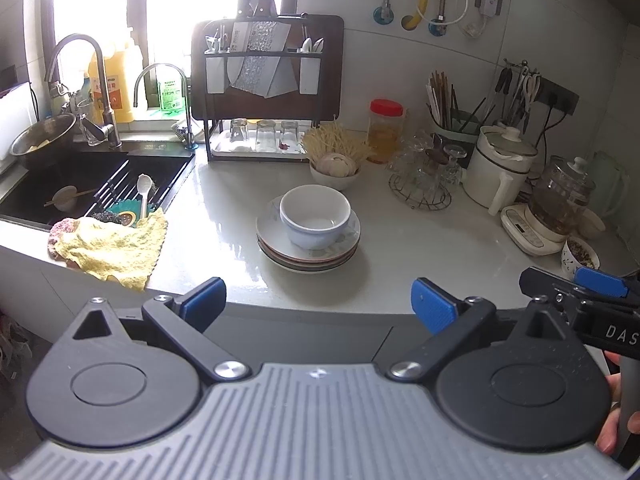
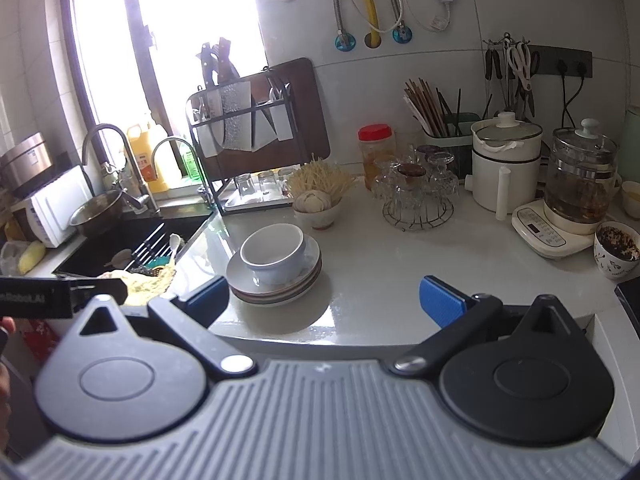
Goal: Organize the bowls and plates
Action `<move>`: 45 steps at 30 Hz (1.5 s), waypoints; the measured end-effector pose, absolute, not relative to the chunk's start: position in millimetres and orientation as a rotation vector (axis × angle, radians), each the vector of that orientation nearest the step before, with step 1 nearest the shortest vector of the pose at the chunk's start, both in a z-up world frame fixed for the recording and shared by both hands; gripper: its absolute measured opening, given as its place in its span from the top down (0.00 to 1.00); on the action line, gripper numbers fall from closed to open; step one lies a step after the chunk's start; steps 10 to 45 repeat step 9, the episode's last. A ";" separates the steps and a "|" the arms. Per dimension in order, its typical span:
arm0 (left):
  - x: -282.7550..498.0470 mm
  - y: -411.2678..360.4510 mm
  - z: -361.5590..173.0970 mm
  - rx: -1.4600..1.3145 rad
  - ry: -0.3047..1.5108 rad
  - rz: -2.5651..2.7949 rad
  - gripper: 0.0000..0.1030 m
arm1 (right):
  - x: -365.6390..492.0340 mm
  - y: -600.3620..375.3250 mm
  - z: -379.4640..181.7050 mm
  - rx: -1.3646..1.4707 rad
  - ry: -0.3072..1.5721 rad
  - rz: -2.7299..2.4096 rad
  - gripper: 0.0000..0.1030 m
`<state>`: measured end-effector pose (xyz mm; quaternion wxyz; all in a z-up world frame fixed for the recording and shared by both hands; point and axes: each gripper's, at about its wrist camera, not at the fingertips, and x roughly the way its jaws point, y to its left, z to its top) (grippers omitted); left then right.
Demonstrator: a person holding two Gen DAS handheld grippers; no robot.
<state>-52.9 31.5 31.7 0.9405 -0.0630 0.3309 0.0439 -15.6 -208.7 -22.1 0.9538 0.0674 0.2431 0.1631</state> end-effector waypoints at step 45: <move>-58.4 33.0 30.3 -0.132 0.669 0.094 0.02 | -17.9 -208.4 -26.1 0.138 0.502 0.335 0.00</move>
